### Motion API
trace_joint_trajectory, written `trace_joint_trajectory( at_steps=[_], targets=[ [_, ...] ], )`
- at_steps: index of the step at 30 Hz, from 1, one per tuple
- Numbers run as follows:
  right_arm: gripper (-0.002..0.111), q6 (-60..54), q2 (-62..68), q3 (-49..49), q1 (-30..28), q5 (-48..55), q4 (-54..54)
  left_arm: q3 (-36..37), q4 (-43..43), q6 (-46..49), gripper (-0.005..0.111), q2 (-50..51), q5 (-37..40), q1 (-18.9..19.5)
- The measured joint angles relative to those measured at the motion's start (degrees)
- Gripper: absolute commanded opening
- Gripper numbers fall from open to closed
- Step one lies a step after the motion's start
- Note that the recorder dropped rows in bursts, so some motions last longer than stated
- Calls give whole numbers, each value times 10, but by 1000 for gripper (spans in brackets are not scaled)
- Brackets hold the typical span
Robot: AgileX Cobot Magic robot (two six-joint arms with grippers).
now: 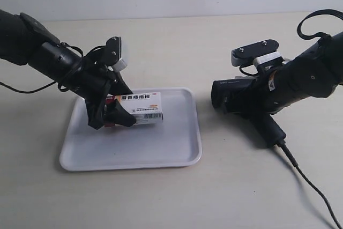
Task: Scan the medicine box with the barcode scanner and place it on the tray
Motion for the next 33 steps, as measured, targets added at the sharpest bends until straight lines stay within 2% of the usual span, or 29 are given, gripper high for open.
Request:
trace_joint_trajectory(
  at_steps=[3, 6, 12, 14, 15, 17, 19, 22, 23, 25, 28, 31, 33],
  targets=[
    [80, 5, 0, 0, 0, 0, 2, 0, 1, -18, 94, 0, -5, -1],
    [86, 6, -16, 0, 0, 11, 4, 0, 6, -23, 105, 0, -6, -1],
    [87, 6, -122, -1, 0, 65, 4, 0, 18, -33, 105, -20, -5, -2],
    [84, 6, -176, -1, 0, 86, 4, -2, 23, -54, 102, -48, -5, -1],
    [81, 6, -205, -1, 0, 97, 4, -7, 24, -75, 99, -67, -4, 0],
    [67, 7, -260, -1, 0, 116, 4, -20, 25, -124, 85, -113, -4, 4],
    [44, 7, -316, -1, 0, 128, 9, -29, 27, -178, 59, -159, -1, 8],
    [10, 9, -410, 1, 0, 134, 18, -35, 31, -257, 12, -230, 16, 9],
    [-1, 9, -441, 6, 0, 129, 24, -35, 31, -274, 1, -254, 28, 9],
    [0, 10, -495, 30, 0, 106, 33, -23, 22, -293, 4, -299, 49, 9],
    [0, 11, -568, 87, 0, 44, 39, 36, -13, -301, 6, -362, 44, 9],
    [0, 11, -630, 153, 0, 4, 42, 130, -42, -297, 5, -433, -16, 9],
    [0, 11, -661, 188, 0, -2, 43, 203, -60, -297, 5, -490, -83, 9]
  ],
)
